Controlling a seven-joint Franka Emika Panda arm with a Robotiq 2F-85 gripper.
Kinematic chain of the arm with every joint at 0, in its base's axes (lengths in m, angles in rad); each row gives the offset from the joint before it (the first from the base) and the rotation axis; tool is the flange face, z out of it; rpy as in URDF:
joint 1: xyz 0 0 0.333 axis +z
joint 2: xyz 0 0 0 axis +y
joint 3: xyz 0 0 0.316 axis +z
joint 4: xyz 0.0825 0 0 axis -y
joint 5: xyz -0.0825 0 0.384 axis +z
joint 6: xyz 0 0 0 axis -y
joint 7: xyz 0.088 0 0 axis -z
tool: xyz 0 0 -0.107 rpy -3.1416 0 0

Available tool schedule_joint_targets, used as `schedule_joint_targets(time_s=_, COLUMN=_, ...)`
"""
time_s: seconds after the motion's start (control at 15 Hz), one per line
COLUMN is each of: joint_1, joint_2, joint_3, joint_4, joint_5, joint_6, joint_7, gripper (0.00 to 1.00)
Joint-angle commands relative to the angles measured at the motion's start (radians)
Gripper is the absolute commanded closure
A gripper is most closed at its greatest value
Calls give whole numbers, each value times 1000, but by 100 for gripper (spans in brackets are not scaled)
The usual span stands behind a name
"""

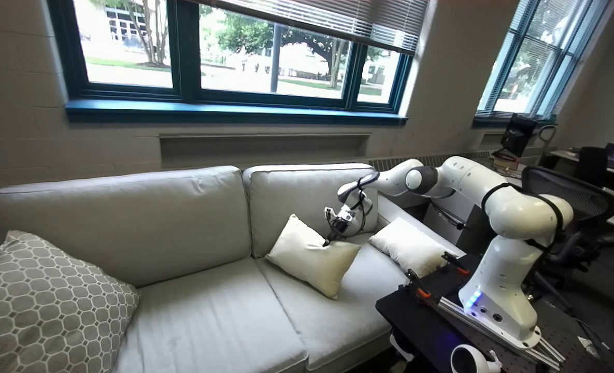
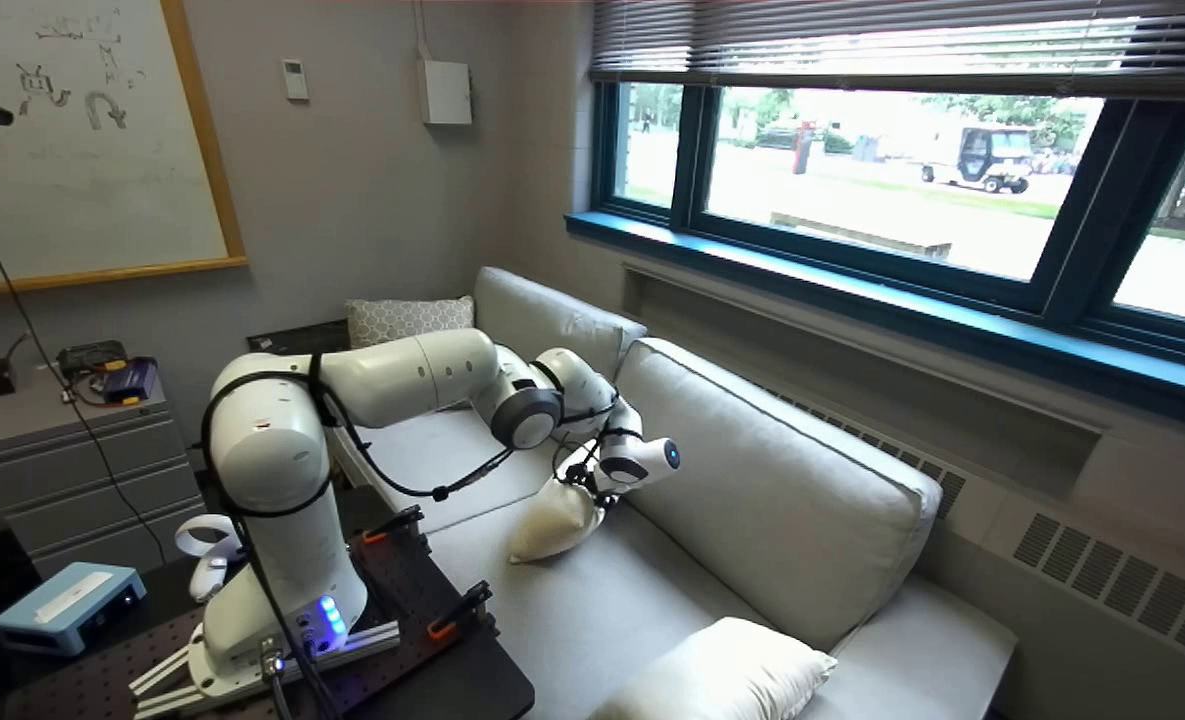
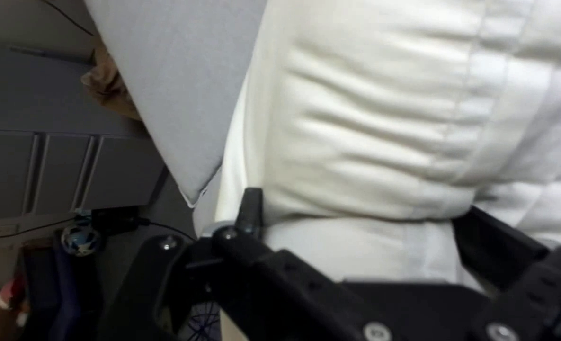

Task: Arrange the two small pillows against the right armrest of the sofa

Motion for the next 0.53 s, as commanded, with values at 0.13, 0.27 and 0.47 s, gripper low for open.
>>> schedule_joint_targets(time_s=0.13, joint_1=19, joint_2=0, joint_3=5, joint_4=3, joint_5=41, joint_6=-140, joint_7=-8, gripper=0)
schedule_joint_targets(time_s=0.27, joint_1=35, joint_2=0, joint_3=-9, joint_4=6, joint_5=43, joint_6=-152, joint_7=4, gripper=25)
schedule_joint_targets(time_s=0.47, joint_1=51, joint_2=0, joint_3=-23, joint_4=7, joint_5=44, joint_6=-142, joint_7=24, gripper=50)
